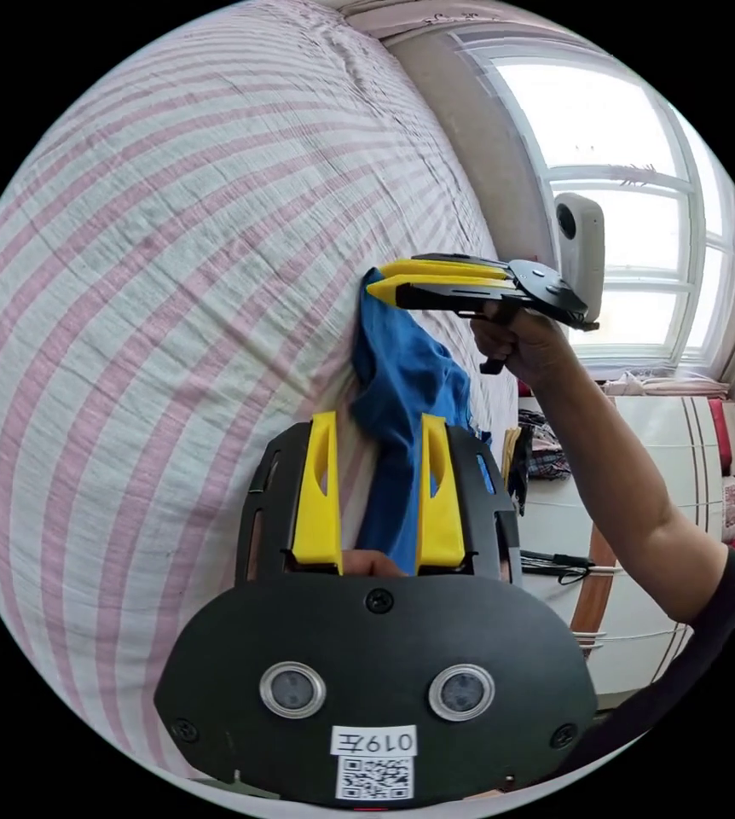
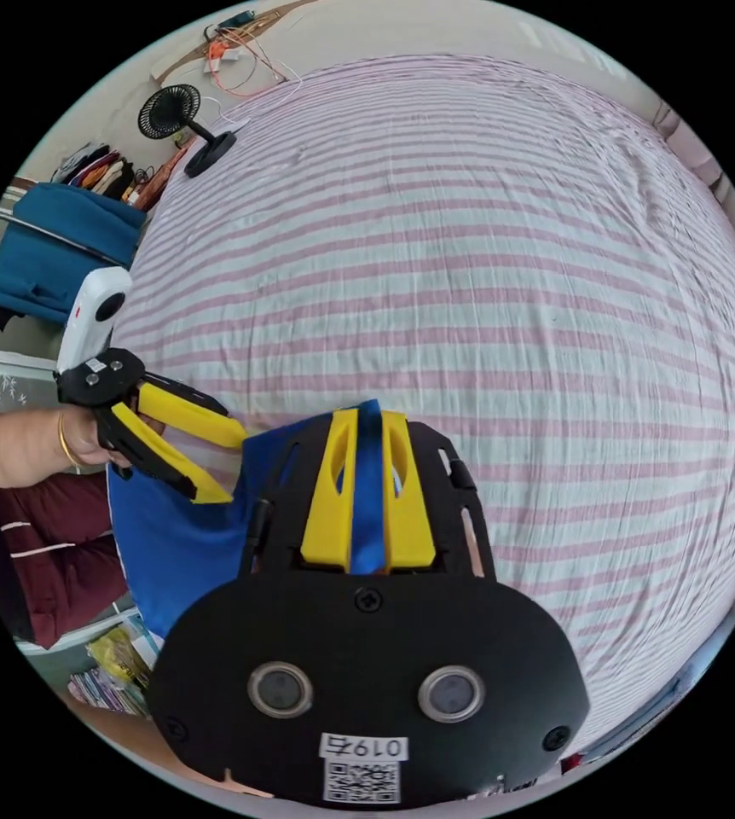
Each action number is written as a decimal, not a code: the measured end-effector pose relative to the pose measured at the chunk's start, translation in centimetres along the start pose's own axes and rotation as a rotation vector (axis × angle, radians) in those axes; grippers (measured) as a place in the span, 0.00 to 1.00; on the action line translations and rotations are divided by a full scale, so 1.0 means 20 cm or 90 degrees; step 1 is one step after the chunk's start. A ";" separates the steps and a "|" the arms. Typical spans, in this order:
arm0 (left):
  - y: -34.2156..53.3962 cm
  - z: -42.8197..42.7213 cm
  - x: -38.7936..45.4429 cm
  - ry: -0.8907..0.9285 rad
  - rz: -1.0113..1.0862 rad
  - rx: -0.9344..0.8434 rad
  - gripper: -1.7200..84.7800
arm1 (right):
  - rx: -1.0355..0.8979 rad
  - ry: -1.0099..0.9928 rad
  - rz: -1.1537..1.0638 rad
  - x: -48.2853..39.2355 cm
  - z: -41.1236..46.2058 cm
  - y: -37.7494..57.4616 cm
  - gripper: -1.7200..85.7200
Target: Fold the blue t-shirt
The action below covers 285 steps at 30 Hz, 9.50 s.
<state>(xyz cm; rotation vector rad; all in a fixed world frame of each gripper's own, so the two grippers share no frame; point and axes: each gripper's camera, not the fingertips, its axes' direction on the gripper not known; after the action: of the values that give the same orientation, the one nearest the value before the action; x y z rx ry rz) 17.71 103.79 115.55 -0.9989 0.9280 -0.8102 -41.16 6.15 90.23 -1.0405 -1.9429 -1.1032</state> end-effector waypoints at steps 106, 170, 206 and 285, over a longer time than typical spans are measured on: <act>0.23 0.18 0.13 -0.273 -0.085 0.124 0.03 | 0.095 0.014 -0.128 0.30 -0.34 -0.10 0.01; -1.00 0.15 1.85 -0.434 0.504 -0.063 0.03 | 0.323 0.154 0.427 -0.31 -0.72 2.38 0.04; -0.32 2.39 5.16 -0.174 0.959 -0.657 0.11 | 0.736 -0.094 1.234 -1.51 0.24 4.42 0.05; -0.86 1.70 4.80 -0.178 0.709 -0.407 0.03 | 0.182 0.348 0.591 -1.24 -0.10 4.06 0.08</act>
<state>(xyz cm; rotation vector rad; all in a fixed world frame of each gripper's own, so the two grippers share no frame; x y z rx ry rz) 83.57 24.20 115.18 -0.8928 1.3084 0.5822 41.48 23.05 99.97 -1.1318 -0.9459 -0.4751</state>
